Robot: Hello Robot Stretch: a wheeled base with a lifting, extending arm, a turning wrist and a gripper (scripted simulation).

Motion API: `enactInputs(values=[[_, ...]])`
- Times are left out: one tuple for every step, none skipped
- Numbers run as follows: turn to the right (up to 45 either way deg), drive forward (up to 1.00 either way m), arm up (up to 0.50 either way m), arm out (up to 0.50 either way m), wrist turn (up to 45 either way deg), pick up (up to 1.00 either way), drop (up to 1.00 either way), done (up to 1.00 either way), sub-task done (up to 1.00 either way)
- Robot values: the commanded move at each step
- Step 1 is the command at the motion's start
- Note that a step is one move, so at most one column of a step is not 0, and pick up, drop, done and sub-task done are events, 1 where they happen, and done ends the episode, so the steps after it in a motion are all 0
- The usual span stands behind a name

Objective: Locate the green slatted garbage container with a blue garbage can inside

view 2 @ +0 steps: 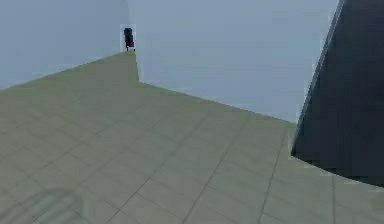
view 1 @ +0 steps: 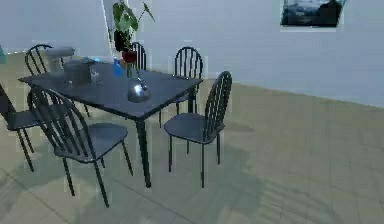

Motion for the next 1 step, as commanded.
enactInputs(values=[[-45.0,0.00,0.00,0.00,0.0,0.00,0.00,0.00,0.00]])
